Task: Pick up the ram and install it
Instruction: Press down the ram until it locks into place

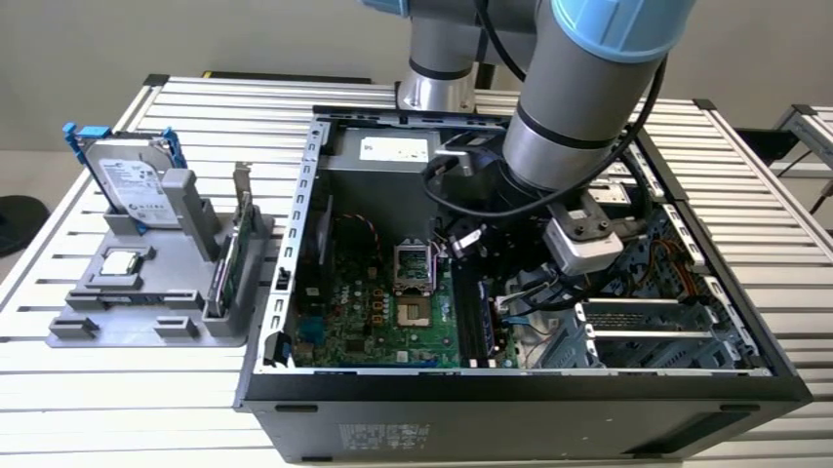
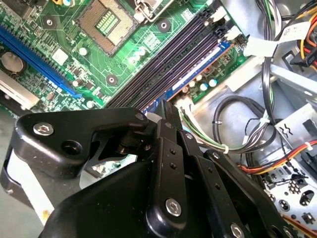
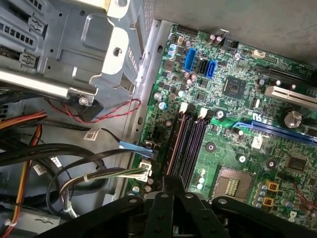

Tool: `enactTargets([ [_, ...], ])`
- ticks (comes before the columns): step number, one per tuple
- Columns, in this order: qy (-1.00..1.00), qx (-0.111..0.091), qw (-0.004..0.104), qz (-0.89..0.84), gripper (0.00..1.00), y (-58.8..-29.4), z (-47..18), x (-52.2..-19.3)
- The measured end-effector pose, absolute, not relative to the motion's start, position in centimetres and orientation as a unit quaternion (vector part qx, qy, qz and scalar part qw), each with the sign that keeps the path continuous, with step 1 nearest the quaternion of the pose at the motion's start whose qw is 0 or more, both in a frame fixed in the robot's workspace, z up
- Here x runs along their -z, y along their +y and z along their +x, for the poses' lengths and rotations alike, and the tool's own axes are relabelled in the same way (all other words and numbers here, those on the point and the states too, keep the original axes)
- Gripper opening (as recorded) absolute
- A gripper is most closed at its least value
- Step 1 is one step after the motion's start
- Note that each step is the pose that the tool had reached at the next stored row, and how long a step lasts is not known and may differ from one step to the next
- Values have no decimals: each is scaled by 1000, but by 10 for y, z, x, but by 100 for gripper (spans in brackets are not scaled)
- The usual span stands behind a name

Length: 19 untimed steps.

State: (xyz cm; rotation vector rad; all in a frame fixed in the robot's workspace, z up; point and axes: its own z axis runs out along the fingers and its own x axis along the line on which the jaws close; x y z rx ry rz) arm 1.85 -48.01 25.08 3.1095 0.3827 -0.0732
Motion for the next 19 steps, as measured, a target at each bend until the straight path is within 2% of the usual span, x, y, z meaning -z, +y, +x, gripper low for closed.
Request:
enactTargets([
  [19,149,24,4,989,0,-479,19,-250],
])
